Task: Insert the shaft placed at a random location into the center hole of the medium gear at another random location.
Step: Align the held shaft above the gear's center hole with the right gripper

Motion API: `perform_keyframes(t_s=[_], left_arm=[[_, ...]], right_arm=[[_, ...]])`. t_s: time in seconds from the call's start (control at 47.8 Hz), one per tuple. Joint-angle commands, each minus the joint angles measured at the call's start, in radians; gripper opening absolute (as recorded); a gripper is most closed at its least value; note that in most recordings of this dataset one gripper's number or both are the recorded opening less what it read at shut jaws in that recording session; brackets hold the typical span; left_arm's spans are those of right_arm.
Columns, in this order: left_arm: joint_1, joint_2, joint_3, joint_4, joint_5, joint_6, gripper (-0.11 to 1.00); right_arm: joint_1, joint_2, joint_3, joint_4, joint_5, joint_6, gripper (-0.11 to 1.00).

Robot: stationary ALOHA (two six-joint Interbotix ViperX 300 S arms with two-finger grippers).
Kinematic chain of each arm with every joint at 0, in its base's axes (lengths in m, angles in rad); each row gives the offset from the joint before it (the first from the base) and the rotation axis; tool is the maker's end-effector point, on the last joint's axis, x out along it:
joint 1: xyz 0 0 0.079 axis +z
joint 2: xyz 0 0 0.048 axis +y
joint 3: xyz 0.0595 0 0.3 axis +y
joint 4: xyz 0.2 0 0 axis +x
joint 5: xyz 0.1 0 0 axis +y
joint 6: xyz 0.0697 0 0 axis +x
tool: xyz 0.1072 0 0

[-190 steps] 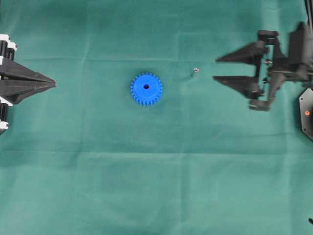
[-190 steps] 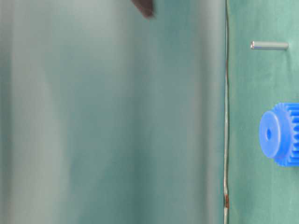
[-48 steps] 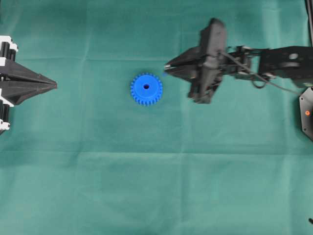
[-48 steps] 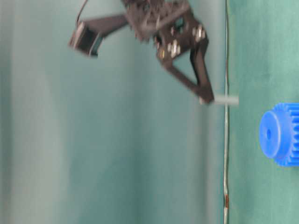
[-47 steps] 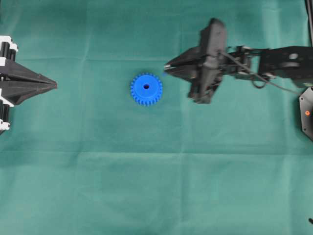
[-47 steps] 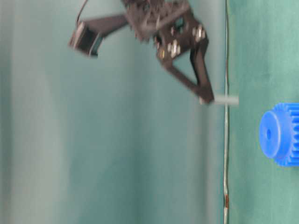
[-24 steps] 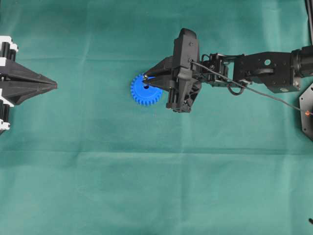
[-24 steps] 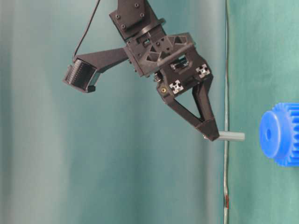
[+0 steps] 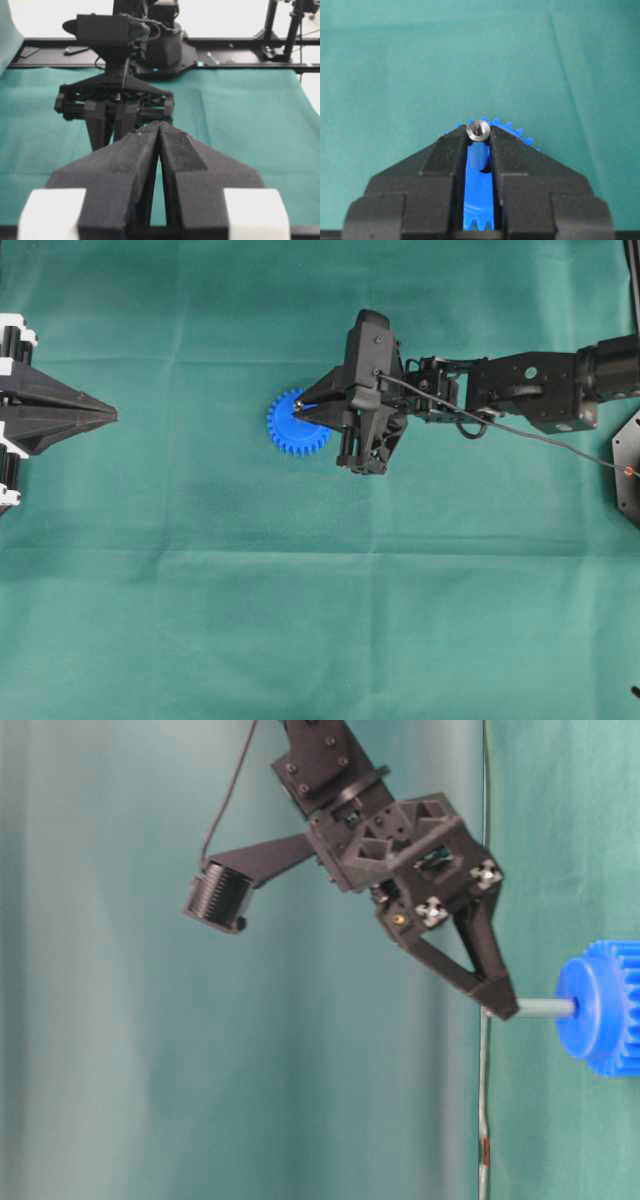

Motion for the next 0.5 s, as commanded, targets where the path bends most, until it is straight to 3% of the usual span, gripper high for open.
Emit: perform_keyframes(t_s=[0.0, 0.481], left_arm=[[-0.002, 0.008, -0.021, 0.002, -0.003, -0.002, 0.0], [-0.002, 0.008, -0.021, 0.002, 0.002, -0.002, 0.0]], right_arm=[[0.002, -0.003, -0.026, 0.005, -0.02, -0.005, 0.14], [0.002, 0.018, -0.023, 0.005, -0.041, -0.005, 0.14]])
